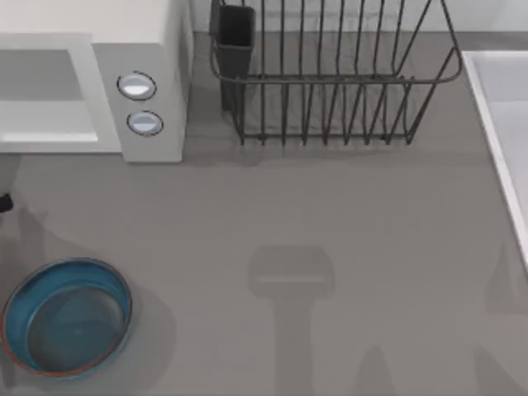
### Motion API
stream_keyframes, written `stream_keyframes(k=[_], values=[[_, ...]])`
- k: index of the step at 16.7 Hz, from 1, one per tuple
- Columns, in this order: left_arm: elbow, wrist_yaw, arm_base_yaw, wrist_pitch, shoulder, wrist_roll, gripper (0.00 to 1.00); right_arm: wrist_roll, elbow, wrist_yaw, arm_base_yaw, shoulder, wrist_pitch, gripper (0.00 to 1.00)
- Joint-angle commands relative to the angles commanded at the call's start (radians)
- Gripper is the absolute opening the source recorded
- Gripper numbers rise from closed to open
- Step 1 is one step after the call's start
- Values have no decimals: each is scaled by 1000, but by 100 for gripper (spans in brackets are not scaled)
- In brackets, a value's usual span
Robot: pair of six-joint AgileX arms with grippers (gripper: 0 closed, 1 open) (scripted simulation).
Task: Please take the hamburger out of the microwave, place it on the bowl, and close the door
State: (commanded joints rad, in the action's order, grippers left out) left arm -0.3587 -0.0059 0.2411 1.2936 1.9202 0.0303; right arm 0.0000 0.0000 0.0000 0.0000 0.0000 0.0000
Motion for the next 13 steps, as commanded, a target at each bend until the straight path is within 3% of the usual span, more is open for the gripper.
stream_keyframes(k=[8,13], values=[[-22,-4,1,-395,-357,0,0,0,0,0,0,0,0,100],[-25,-5,2,-467,-422,1,0,0,0,0,0,0,0,100]])
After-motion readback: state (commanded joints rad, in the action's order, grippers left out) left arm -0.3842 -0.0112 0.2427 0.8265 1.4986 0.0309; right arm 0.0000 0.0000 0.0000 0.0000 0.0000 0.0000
